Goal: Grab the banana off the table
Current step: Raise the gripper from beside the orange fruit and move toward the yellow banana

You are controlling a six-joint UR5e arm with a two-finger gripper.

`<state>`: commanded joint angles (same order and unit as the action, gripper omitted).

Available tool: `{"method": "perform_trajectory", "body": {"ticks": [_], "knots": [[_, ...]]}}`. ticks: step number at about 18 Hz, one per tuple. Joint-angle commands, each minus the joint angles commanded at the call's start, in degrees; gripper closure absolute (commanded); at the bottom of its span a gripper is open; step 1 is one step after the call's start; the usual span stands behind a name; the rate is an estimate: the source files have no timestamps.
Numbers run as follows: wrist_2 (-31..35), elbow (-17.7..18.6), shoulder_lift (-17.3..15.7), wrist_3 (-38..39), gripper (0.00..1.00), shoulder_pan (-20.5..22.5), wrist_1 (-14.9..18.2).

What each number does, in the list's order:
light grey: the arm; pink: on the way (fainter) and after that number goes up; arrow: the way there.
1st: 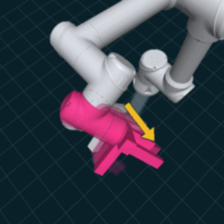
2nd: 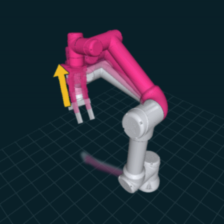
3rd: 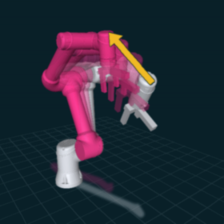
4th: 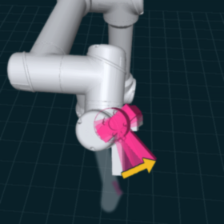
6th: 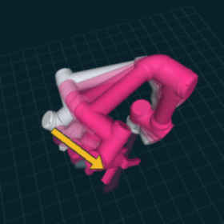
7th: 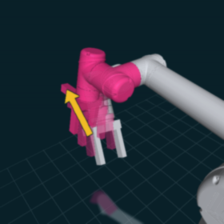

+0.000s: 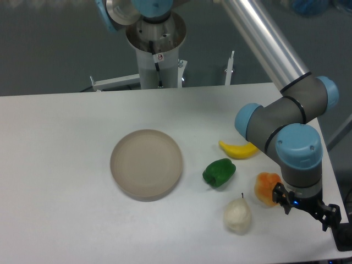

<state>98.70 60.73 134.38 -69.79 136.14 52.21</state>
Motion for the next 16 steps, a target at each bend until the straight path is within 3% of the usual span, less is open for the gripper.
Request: {"method": "perform_trajectory", "body": {"ticks": [8,16], "knots": [[-0.26,2.1,-2.28,-0.18,0.0,0.61,0.44],[-0.7,11.85,-8.34,-0.97,0.0,3.16,0.62]]}}
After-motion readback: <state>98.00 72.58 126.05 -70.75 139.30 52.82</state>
